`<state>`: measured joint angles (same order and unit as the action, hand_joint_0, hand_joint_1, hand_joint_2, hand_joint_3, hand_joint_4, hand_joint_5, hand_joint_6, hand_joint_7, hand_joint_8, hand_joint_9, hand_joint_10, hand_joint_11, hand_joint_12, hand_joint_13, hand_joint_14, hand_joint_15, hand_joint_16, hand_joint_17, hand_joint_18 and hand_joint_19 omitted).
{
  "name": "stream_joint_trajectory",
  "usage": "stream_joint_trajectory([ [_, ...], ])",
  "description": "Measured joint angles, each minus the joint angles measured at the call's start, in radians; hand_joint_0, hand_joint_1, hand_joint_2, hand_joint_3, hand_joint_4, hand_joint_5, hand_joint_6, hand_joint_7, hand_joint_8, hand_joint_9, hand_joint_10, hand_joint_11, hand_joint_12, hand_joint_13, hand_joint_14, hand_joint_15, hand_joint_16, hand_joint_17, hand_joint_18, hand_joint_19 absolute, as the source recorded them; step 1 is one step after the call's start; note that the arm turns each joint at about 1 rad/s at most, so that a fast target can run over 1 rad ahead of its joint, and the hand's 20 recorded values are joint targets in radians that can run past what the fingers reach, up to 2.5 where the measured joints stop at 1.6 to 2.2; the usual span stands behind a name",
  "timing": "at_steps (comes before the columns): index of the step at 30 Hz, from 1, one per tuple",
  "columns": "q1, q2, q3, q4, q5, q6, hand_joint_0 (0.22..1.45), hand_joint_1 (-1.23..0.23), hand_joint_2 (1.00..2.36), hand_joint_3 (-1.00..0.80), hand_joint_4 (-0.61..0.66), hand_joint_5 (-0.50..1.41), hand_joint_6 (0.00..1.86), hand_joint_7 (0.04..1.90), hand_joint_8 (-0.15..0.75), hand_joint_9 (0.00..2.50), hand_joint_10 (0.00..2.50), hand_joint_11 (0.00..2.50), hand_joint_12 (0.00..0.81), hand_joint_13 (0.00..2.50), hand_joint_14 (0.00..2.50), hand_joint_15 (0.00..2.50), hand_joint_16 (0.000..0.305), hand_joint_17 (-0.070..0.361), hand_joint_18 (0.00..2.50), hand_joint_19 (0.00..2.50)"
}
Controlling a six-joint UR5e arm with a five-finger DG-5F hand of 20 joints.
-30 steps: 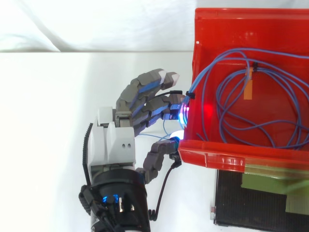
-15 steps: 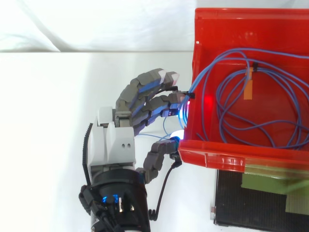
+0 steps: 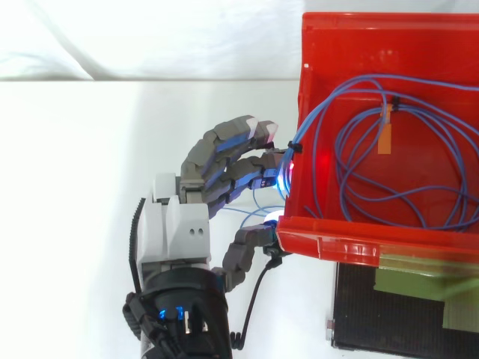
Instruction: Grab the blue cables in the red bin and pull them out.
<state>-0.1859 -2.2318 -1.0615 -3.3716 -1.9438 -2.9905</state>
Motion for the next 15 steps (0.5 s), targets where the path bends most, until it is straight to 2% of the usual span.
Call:
stream_joint_trajectory([
  [15,0.0,0.0,0.0,0.015,0.0,-0.014,0.81,-0.84,1.0,-1.0,0.16,0.99,0.01,0.66,0.225,1.06,0.02,0.49,0.294,0.8,0.02,0.45,0.037,0.083,0.58,0.59],
])
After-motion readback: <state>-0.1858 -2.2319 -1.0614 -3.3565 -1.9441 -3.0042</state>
